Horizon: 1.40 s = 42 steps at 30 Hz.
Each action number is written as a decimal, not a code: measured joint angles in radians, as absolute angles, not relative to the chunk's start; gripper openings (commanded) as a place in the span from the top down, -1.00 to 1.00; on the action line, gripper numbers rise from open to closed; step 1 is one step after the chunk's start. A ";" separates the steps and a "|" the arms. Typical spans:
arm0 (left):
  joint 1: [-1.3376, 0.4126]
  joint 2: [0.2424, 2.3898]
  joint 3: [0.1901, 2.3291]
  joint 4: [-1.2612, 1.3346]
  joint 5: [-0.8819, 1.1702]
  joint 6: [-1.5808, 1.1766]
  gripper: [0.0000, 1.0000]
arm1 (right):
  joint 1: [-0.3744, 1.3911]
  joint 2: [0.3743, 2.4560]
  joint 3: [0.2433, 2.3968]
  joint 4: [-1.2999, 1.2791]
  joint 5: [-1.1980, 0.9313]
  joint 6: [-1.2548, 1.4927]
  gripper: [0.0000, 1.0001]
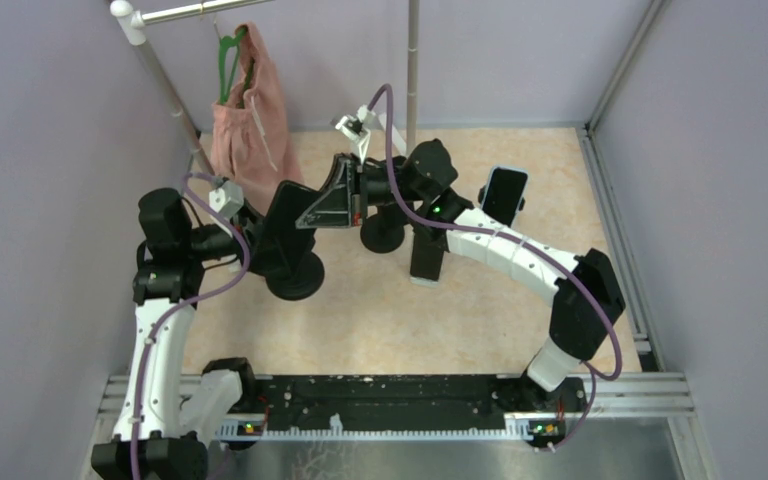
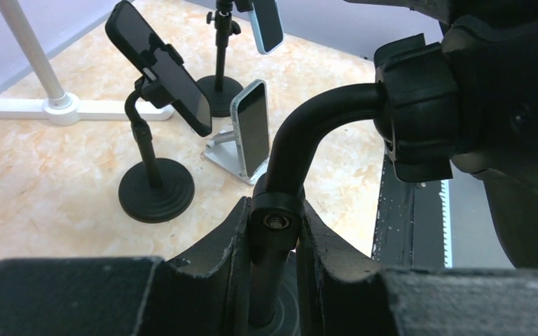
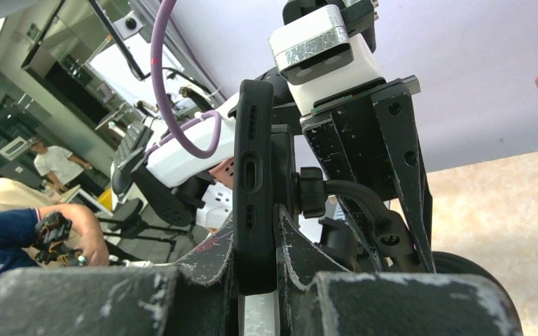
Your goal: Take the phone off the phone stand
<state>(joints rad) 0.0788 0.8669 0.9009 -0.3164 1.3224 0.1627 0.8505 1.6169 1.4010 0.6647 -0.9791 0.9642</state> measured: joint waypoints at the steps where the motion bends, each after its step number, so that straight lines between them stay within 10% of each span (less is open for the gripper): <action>1: 0.078 0.867 0.901 -0.319 1.316 0.169 1.00 | 0.850 1.617 1.401 0.664 -0.976 0.967 1.00; 42: 0.021 0.912 0.922 -0.361 0.910 0.221 1.00 | 0.855 1.507 1.343 0.298 -0.688 0.674 1.00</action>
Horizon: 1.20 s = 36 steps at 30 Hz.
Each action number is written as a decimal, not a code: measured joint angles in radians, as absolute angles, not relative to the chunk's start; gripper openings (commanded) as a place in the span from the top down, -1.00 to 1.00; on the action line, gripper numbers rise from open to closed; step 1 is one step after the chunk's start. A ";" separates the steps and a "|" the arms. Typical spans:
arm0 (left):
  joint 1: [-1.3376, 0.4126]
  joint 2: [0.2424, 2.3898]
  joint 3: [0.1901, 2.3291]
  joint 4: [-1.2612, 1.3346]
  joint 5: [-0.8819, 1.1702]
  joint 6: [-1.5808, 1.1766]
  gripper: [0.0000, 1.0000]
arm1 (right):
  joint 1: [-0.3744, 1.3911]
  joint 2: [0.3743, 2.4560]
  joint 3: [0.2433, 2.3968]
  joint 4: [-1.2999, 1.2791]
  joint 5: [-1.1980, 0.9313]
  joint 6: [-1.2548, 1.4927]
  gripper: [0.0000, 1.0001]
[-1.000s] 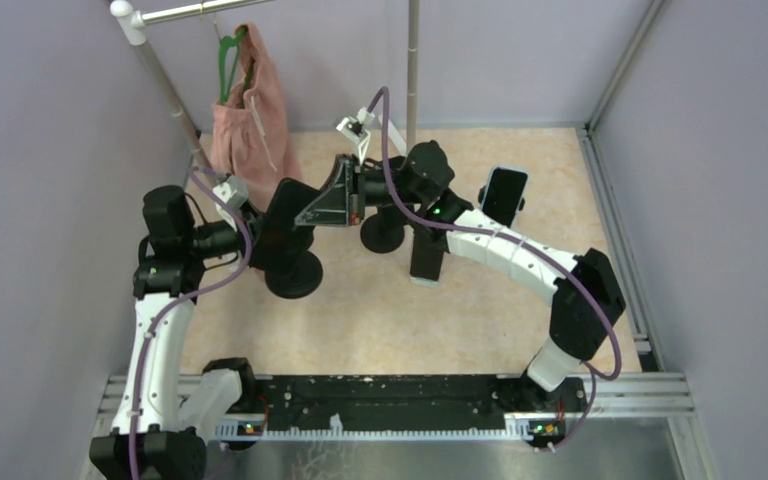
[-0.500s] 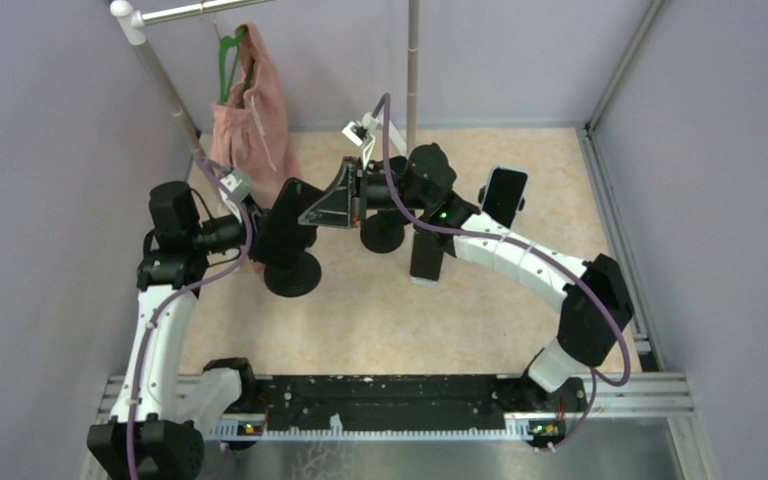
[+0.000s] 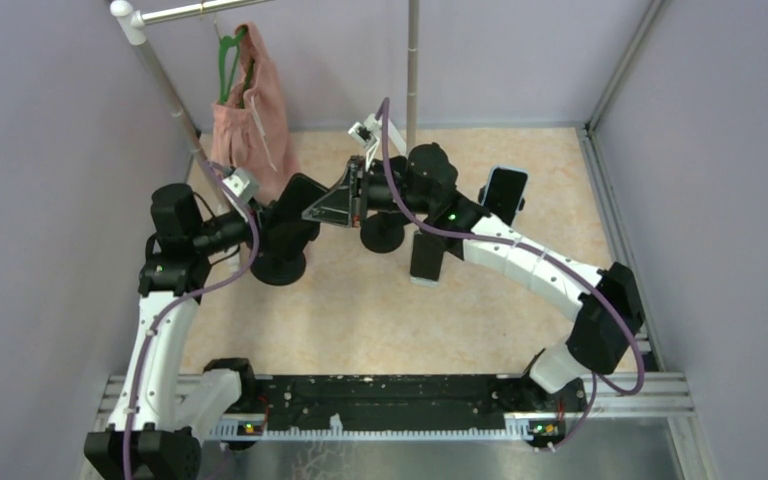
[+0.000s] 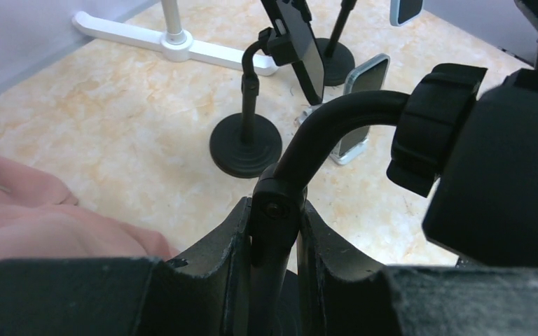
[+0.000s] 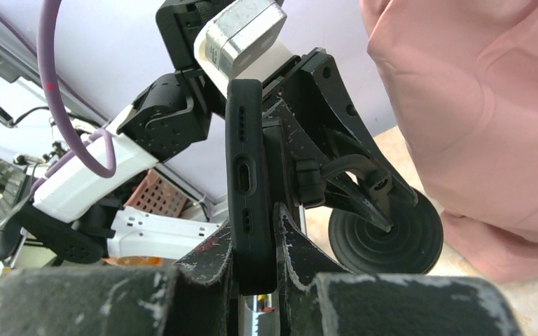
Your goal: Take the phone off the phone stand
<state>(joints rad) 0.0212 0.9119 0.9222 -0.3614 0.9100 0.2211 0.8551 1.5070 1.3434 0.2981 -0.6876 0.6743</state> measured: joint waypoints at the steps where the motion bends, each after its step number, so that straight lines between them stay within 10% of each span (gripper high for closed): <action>1: 0.021 0.907 0.919 -0.356 0.902 0.223 1.00 | 0.857 1.507 1.341 0.303 -0.681 0.679 1.00; 15: 0.019 0.892 0.897 -0.346 0.911 0.239 0.97 | 0.857 1.504 1.206 0.559 -0.655 0.860 1.00; 18: 0.019 0.909 0.908 -0.368 0.974 0.239 -0.13 | 0.857 1.476 1.212 0.490 -0.665 0.815 1.00; 21: 0.025 0.927 0.921 -0.408 1.029 0.234 -0.71 | 0.845 1.427 1.233 0.371 -0.747 0.743 1.00; 36: 0.053 0.844 1.134 -0.790 1.226 0.664 -0.98 | 0.717 1.419 1.171 0.812 -1.136 1.131 1.00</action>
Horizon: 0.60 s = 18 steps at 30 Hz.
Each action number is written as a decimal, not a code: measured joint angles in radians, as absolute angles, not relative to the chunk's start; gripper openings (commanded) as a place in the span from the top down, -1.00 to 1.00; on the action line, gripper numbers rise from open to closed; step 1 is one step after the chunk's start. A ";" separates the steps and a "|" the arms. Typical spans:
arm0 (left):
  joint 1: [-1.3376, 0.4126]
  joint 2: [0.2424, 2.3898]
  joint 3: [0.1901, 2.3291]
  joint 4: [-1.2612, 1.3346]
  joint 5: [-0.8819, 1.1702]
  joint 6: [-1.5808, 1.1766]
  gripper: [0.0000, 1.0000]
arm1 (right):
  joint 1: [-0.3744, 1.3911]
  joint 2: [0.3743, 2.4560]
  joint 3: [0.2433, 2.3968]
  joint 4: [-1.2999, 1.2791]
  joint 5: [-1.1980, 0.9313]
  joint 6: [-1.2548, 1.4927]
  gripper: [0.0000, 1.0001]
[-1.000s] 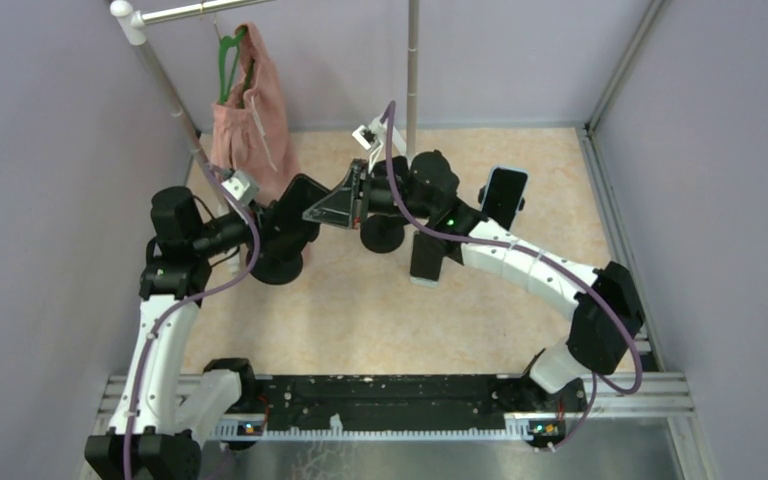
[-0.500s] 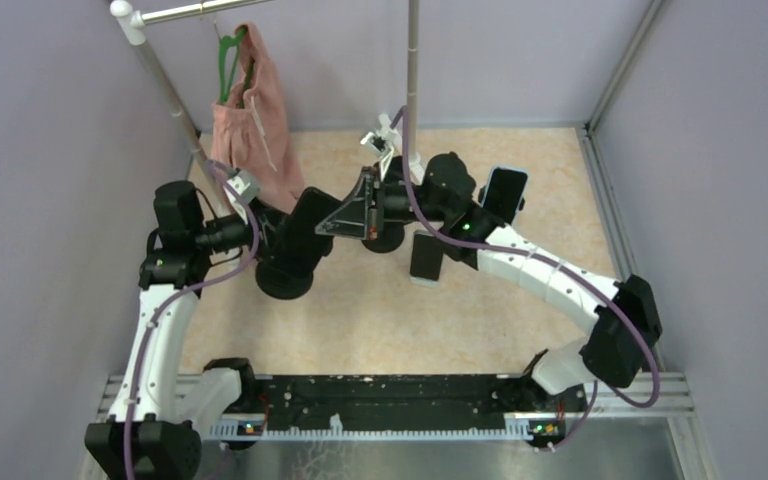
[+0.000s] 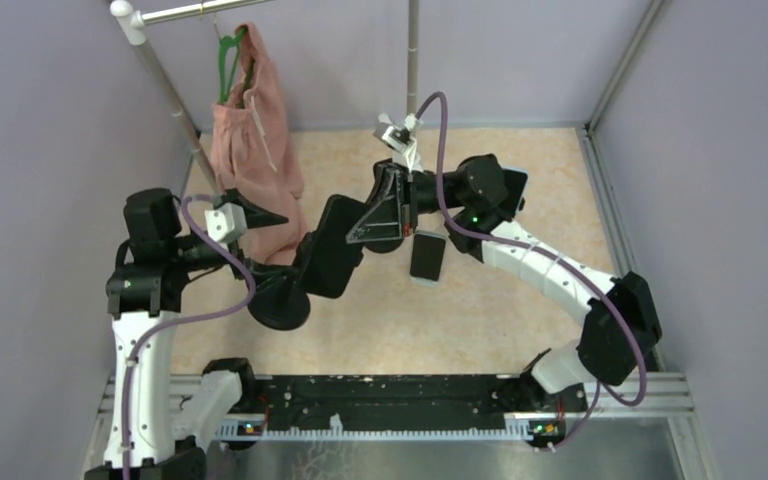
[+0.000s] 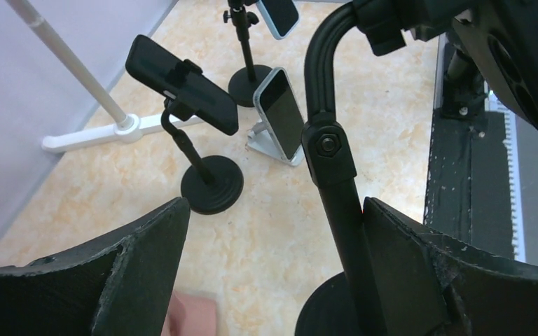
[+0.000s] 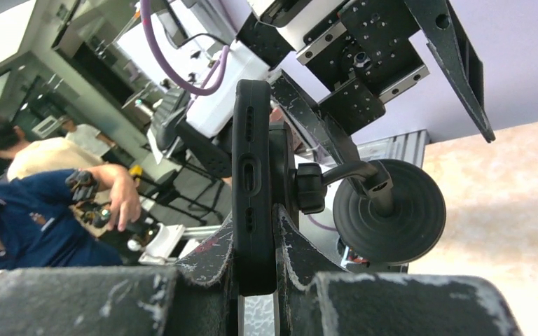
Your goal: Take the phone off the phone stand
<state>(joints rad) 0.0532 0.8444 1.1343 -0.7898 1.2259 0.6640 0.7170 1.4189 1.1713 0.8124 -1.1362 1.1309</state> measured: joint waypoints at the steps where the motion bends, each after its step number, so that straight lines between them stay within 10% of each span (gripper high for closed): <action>1: 0.053 0.842 1.137 -0.809 1.232 0.696 -0.98 | 0.717 1.429 1.172 0.844 -1.148 1.155 1.00; 18: 0.068 0.810 1.275 -1.159 1.319 1.152 -0.98 | 0.780 1.599 1.309 0.999 -1.309 1.374 1.00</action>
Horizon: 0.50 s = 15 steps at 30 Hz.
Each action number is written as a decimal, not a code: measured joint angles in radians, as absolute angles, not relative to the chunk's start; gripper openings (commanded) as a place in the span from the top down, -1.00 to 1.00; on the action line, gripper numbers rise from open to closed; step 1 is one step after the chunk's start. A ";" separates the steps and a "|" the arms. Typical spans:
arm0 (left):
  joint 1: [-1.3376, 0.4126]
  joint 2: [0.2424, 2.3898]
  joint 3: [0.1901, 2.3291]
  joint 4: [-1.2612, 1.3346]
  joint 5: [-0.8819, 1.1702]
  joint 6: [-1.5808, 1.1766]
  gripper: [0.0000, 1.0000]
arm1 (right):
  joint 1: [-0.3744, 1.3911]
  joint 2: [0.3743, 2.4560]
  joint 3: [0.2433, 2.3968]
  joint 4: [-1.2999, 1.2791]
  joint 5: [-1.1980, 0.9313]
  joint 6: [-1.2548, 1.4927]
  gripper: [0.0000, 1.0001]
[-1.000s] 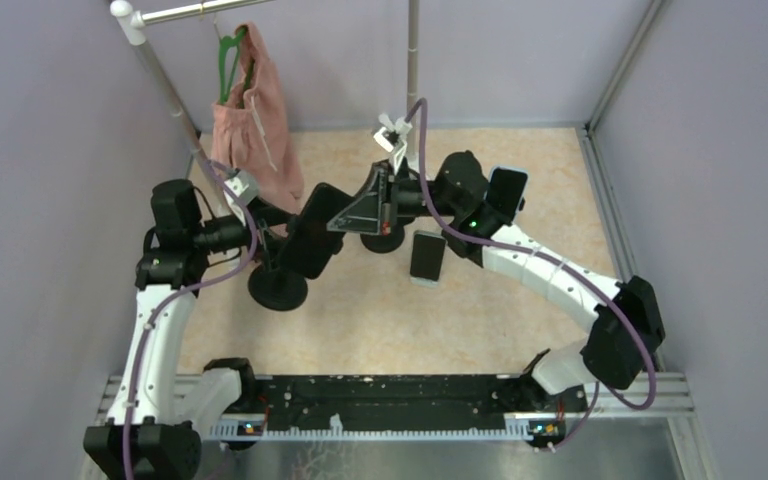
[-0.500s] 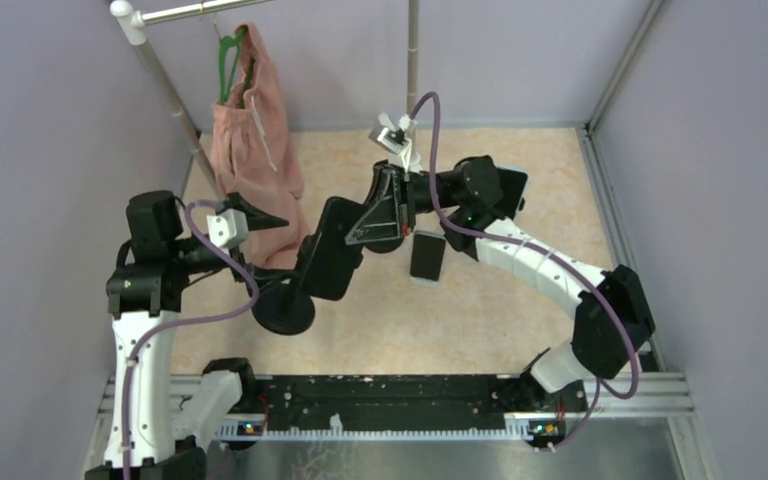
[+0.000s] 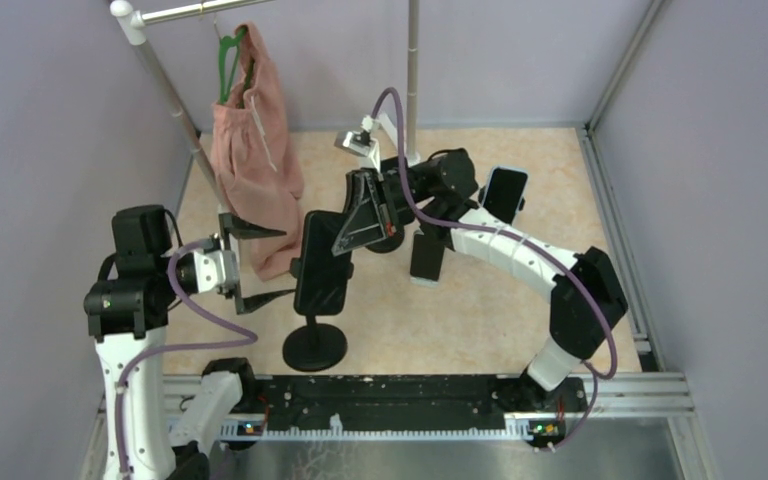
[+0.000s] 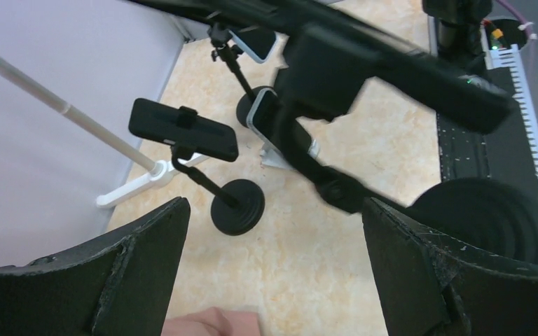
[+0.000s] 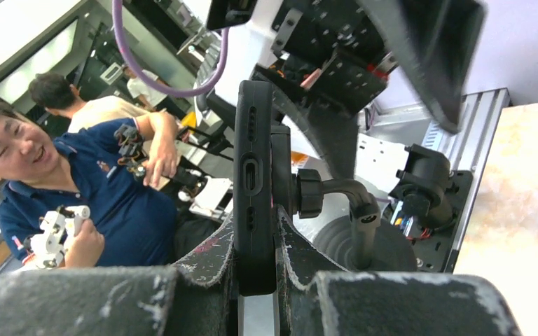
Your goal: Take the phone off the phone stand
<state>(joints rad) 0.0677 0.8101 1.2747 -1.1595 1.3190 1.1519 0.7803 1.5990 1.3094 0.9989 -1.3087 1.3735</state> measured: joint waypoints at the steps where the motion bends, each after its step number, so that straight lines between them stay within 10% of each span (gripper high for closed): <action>1: 0.068 0.804 1.274 -1.181 1.325 1.170 -0.98 | 0.783 1.611 1.323 1.004 -1.308 1.376 1.00; 15: 0.062 0.751 1.262 -1.159 1.383 1.164 -0.32 | 0.844 1.765 1.444 1.000 -1.327 1.411 1.00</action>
